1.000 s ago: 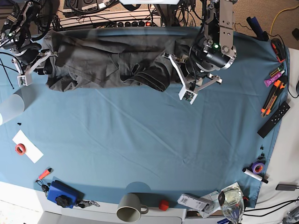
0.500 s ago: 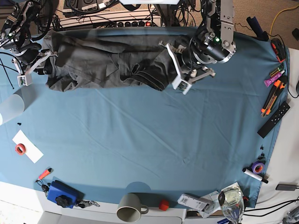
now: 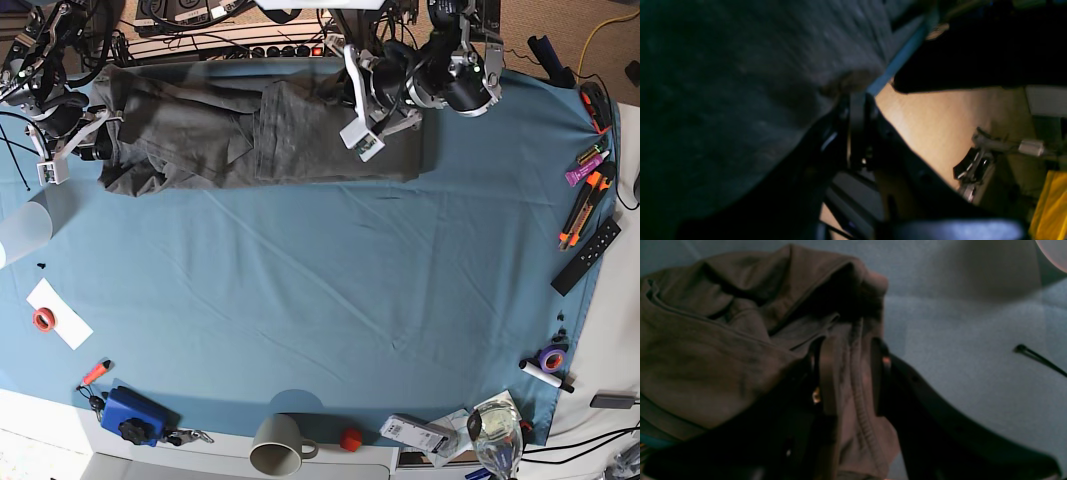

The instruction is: Fold the T-shirt properly

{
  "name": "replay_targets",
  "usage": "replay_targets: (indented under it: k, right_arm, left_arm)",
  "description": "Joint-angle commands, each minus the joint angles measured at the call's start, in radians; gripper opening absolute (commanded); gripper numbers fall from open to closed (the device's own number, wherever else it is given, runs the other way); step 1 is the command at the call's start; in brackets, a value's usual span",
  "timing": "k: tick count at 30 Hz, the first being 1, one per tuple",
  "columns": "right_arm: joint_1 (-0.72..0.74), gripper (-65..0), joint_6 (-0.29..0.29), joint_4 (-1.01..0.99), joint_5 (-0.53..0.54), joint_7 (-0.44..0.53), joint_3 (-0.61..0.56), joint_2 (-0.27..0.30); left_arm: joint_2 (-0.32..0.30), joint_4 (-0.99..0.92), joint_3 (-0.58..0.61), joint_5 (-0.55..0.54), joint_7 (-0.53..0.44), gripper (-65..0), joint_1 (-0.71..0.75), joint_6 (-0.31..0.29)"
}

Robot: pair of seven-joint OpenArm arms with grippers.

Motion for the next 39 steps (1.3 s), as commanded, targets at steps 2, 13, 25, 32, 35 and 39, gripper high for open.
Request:
replay_targets:
  k: [2,13,25,32,35,39]
  right_arm:
    - [0.005,-48.9,0.002,0.016,0.01,0.023,0.008,0.019]
    - [0.005,-48.9,0.002,0.017,0.124,0.01,0.009,0.021]
    - [0.003,-38.2,0.049,0.019,0.189,-0.14,0.008,0.023]
    - [-0.012,-27.7,0.047,0.019,0.19,-0.141,0.008,0.023]
    - [-0.002,-27.7,0.032,0.019,0.199,-0.175,0.008,0.023]
    - [0.026,-27.7,0.034,0.016,0.183,-0.175,0.008,0.023]
  left_arm:
    - [0.006,0.048,0.0,-0.023,-0.016,-65.0,-0.009,0.01]
    - [-0.004,0.222,0.0,0.15,-0.14,-65.0,0.02,0.033]
    - [-0.089,0.235,0.0,0.375,-0.173,-65.0,0.021,0.148]
    - [-0.089,0.235,0.0,0.375,-0.182,-65.0,0.049,0.148]
    - [-0.089,0.235,0.0,0.375,-0.18,-65.0,0.054,0.148]
    - [-0.089,0.235,0.0,0.375,-0.18,-65.0,0.054,0.148]
